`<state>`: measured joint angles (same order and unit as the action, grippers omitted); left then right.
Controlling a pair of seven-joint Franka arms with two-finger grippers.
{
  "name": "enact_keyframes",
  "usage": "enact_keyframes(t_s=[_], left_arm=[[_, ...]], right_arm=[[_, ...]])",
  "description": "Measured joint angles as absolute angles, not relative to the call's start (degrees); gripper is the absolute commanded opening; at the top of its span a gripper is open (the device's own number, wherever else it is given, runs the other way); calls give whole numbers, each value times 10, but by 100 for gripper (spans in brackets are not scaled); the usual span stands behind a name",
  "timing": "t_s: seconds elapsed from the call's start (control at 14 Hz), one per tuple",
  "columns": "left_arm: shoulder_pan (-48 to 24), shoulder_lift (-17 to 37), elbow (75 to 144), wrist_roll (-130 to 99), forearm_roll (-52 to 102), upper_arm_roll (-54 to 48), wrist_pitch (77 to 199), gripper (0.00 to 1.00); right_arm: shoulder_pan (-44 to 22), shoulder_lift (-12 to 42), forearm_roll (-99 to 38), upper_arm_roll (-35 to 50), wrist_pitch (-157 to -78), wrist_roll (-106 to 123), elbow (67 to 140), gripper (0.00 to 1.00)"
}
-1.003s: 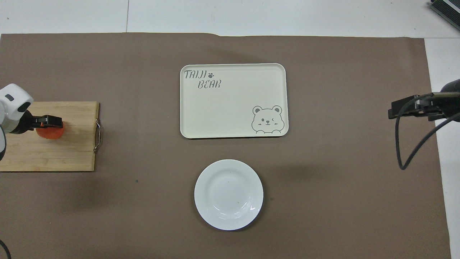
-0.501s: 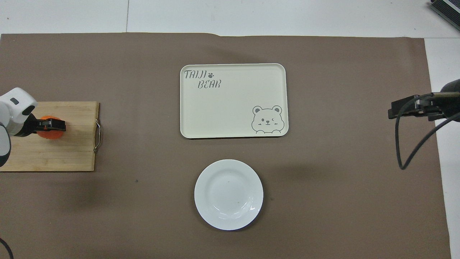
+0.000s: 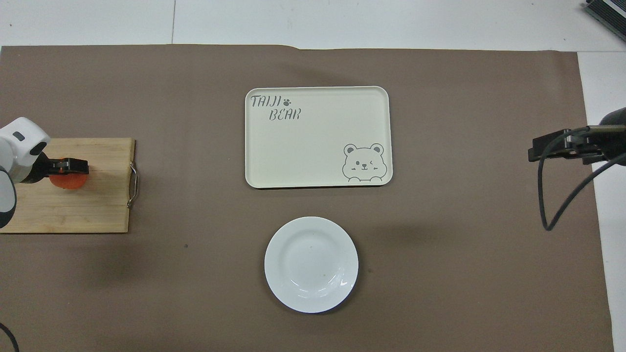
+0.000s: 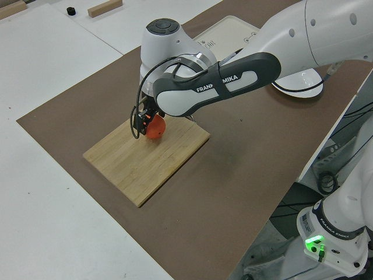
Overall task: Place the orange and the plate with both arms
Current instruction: 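Close the left gripper around the orange and lift it, then carry the orange with the left gripper over the white plate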
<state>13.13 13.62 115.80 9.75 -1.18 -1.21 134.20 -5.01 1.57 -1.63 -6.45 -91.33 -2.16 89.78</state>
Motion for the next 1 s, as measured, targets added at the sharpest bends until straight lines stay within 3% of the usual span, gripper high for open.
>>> enact_keyframes(t_s=[0.07,0.72,1.0], left_arm=[[131,136,1158,98,-12,-12,1342,0],[123,130,1142,101,-12,-17,1339,0],[75,85,1125,85,-12,-22,1260,0]], right_arm=[[-50,16,-16,-64,-913,-22,898,100],[-50,16,-16,-64,-913,-22,898,100],[-50,16,-16,-64,-913,-22,898,100]])
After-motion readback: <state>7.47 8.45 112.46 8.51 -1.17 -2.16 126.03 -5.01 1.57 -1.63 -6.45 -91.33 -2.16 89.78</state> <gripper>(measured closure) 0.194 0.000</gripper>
